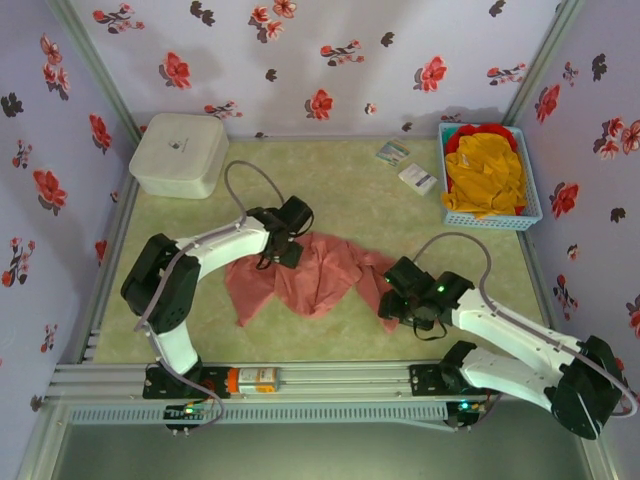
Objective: Fold and stack the t-shirts
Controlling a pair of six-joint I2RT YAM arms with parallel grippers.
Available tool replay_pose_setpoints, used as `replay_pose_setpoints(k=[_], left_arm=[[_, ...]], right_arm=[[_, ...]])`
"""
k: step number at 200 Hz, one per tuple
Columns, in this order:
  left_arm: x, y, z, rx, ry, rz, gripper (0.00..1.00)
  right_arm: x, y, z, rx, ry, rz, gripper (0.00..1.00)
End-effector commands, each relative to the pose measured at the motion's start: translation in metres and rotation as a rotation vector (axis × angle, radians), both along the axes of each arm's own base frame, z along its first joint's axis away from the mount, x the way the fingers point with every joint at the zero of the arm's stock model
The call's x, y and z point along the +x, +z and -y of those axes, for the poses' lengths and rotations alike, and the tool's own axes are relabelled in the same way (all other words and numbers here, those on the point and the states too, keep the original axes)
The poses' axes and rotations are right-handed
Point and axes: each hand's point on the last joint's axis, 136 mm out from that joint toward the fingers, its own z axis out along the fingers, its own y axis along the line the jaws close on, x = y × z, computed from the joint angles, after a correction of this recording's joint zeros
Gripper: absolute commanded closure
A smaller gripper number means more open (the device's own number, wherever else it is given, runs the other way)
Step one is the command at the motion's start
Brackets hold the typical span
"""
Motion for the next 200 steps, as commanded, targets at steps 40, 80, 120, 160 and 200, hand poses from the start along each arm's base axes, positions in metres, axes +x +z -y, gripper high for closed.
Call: replay_pose_setpoints(k=[40,80,120,160,200], left_arm=[[-0.001,-0.009,-0.029,-0.062,0.164,-0.031,0.22],[0.02,-0.02,-0.033,-0.089,0.188,0.004,0.29],[0.042,-0.031,-0.044,-0.068,0.201,-0.001,0.53],[0.065,-0.036,-0.047,-0.059,0.2,0.01,0.87],[0.1,-0.023,-0.052,-0.062,0.193,0.055,1.0]], right_arm=[[0.079,0.03,0.028,-0.054,-0.111,0.188,0.15],[0.103,0.006,0.07,-0.154,-0.224,0.153,0.01],[0.111,-0.026,0.089,-0.149,-0.307,0.083,0.03],[0.112,-0.051,0.087,-0.111,-0.323,0.023,0.2],[0.13,-0.056,0.072,-0.039,-0.314,0.027,0.5]])
